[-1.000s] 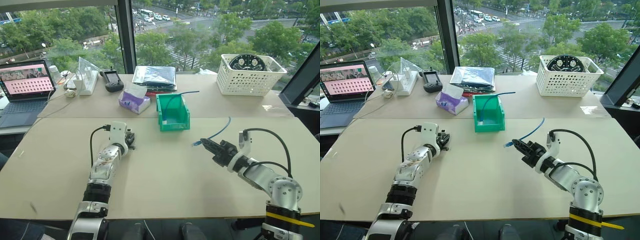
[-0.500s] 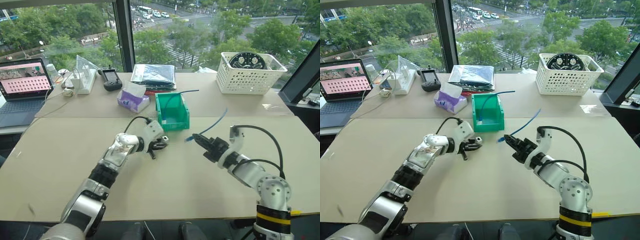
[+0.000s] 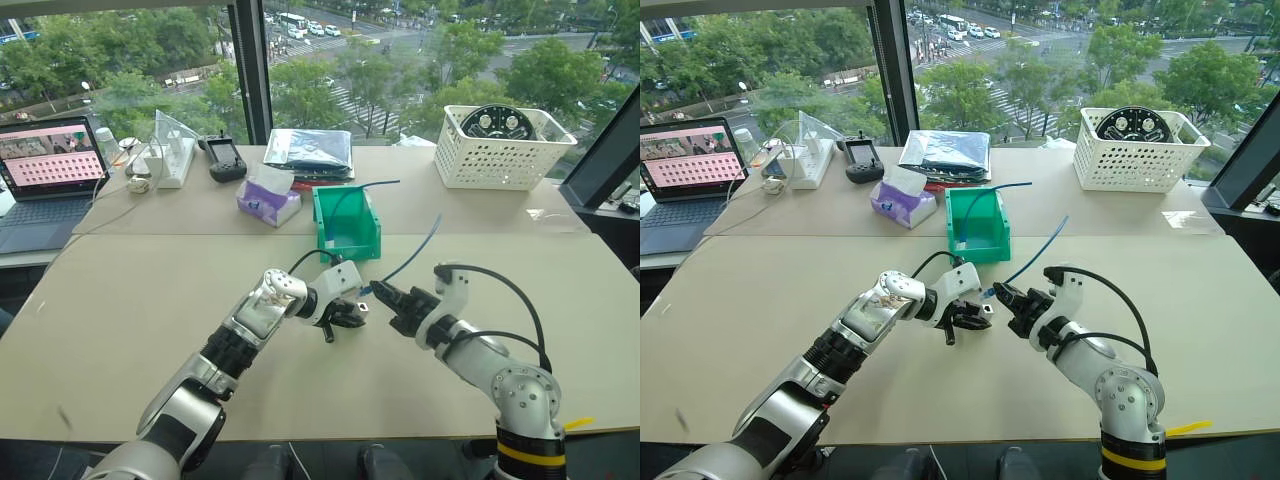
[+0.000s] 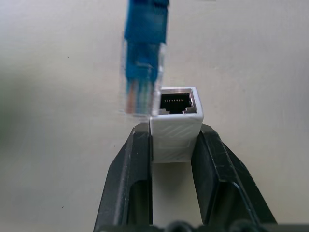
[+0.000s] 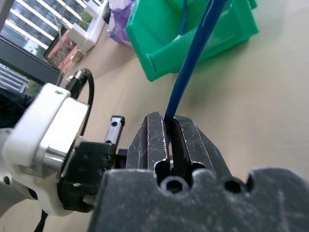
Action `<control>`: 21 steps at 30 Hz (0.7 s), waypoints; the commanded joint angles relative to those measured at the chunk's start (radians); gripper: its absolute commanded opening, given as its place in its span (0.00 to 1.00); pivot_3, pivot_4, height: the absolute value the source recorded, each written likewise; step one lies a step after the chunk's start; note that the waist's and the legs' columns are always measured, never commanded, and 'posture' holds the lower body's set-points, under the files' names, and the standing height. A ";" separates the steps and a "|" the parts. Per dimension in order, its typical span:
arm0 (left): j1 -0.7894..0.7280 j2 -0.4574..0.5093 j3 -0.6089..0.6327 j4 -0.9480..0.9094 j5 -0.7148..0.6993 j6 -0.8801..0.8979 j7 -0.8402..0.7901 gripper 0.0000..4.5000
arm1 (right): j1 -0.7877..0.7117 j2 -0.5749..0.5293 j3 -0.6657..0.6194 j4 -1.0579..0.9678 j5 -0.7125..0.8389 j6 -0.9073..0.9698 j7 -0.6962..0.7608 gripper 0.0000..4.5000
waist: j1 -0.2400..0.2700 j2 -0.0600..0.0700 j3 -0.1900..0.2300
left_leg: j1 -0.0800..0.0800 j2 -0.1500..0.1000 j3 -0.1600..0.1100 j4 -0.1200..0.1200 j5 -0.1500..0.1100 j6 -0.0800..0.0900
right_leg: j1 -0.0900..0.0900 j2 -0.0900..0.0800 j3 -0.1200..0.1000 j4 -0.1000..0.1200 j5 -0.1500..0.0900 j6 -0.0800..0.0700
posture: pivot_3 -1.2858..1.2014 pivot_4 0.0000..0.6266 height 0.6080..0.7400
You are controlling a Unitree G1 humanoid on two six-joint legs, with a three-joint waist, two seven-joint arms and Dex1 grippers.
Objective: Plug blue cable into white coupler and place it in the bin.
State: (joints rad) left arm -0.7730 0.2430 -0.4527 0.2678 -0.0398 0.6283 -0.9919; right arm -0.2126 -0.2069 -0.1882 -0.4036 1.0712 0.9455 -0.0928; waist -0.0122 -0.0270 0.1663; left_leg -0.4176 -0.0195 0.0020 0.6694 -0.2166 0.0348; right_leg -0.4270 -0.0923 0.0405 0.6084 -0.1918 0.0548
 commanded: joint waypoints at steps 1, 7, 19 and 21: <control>0.018 0.000 -0.034 -0.038 0.003 0.022 -0.017 0.14 | 0.004 -0.021 -0.004 -0.051 0.014 0.011 -0.003 0.00 | 0.000 0.000 0.000 | 0.000 0.000 0.000 0.000 0.000 0.000 | 0.000 0.000 0.000 0.000 0.000 0.000 | 0.52 0.24 1.00; 0.030 0.010 -0.048 -0.070 -0.005 0.036 -0.037 0.14 | 0.006 -0.061 -0.009 -0.048 0.036 0.041 0.004 0.00 | 0.000 0.000 0.000 | 0.000 0.000 0.000 0.000 0.000 0.000 | 0.000 0.000 0.000 0.000 0.000 -0.001 | 0.52 0.24 1.00; 0.030 0.014 -0.048 -0.069 0.001 0.039 -0.032 0.14 | 0.017 -0.080 -0.077 -0.089 0.165 0.036 -0.045 0.00 | 0.000 0.000 0.000 | 0.001 0.000 0.000 0.000 0.000 0.000 | 0.001 0.000 0.000 0.000 0.000 -0.001 | 0.52 0.24 1.00; 0.029 0.015 -0.051 -0.071 0.002 0.038 -0.034 0.14 | 0.016 -0.094 -0.087 -0.093 0.182 0.035 -0.056 0.00 | 0.000 0.000 0.000 | 0.001 0.000 0.000 0.000 0.000 0.000 | 0.001 0.000 0.000 0.000 0.000 -0.001 | 0.52 0.24 1.00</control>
State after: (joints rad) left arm -0.7495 0.2569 -0.4800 0.2070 -0.0405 0.6583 -1.0154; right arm -0.1866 -0.2883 -0.2471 -0.4532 1.2157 0.9905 -0.1402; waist -0.0120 -0.0270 0.1663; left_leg -0.4164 -0.0194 0.0021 0.6694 -0.2167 0.0349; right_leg -0.4259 -0.0922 0.0407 0.6084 -0.1915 0.0541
